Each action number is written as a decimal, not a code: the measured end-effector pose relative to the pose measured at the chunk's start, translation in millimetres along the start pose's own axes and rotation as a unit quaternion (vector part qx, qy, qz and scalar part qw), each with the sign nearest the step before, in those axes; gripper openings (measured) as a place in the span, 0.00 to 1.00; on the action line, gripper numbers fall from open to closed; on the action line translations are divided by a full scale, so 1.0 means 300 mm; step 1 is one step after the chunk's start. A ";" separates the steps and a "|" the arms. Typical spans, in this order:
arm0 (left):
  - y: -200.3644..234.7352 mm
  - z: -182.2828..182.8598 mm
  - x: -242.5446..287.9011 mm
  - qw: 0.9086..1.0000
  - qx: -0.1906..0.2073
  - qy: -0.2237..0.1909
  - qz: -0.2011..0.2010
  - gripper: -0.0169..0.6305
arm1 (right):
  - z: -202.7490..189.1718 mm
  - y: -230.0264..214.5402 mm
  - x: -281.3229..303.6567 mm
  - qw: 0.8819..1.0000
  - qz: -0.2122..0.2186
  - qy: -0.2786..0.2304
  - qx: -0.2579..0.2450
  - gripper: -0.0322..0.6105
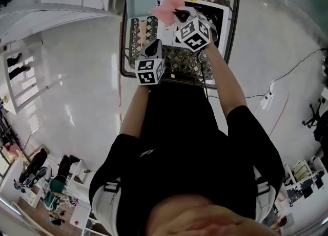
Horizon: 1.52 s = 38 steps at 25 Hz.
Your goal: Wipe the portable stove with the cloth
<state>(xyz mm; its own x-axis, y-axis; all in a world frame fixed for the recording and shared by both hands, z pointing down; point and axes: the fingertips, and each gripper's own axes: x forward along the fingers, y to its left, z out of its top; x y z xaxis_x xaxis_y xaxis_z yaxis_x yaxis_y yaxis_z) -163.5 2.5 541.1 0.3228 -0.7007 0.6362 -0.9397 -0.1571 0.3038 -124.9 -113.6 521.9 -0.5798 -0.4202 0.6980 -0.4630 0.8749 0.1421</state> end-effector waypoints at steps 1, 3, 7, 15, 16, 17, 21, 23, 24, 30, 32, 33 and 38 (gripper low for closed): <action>0.010 -0.003 -0.006 1.000 -0.004 -0.001 0.002 0.03 | 0.007 0.026 0.025 1.000 0.008 0.002 -0.004 0.10; 0.030 -0.011 -0.017 1.000 -0.010 -0.001 0.006 0.03 | 0.014 0.070 0.080 1.000 0.021 0.009 -0.019 0.10; 0.059 -0.037 -0.037 1.000 -0.022 0.000 0.014 0.03 | -0.016 0.135 0.189 0.997 0.035 0.035 -0.064 0.10; 0.082 -0.050 -0.039 0.999 -0.041 0.000 0.016 0.03 | -0.126 0.194 0.288 0.989 0.067 0.101 -0.088 0.10; 0.078 -0.049 -0.035 0.999 -0.041 0.001 0.013 0.03 | -0.138 0.194 0.288 0.988 0.069 0.108 -0.086 0.10; 0.074 -0.050 -0.027 0.999 -0.040 0.002 0.010 0.02 | -0.151 0.192 0.288 0.988 0.069 0.113 -0.082 0.10; 0.055 -0.048 0.007 0.999 -0.039 0.005 -0.002 0.03 | -0.198 0.157 0.269 0.987 0.057 0.125 -0.079 0.10; 0.055 -0.044 0.014 0.999 -0.038 0.007 -0.005 0.03 | -0.214 0.141 0.251 0.987 0.050 0.129 -0.079 0.10; 0.056 -0.042 0.018 0.999 -0.037 0.008 -0.007 0.03 | -0.223 0.134 0.243 0.987 0.047 0.132 -0.078 0.10; 0.040 -0.026 0.050 0.999 -0.022 0.017 -0.020 0.03 | -0.289 0.099 0.208 0.984 0.028 0.151 -0.091 0.10; 0.026 -0.028 0.058 0.999 -0.015 0.022 -0.027 0.03 | -0.302 0.089 0.196 0.985 0.022 0.152 -0.084 0.10; 0.018 -0.030 0.064 0.999 -0.012 0.025 -0.031 0.03 | -0.310 0.083 0.191 0.985 0.019 0.153 -0.079 0.10; -0.022 -0.023 0.094 0.998 0.005 0.036 -0.048 0.03 | -0.347 0.032 0.153 0.986 0.002 0.153 -0.060 0.10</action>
<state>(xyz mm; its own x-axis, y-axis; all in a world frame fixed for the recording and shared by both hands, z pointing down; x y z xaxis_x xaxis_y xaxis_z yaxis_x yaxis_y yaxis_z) -147.2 -11.4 562.0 0.4177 -0.6312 0.6536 -0.9053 -0.2277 0.3586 -86.2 -99.4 628.3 -0.3441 -0.3405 0.8750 -0.3670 0.9066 0.2085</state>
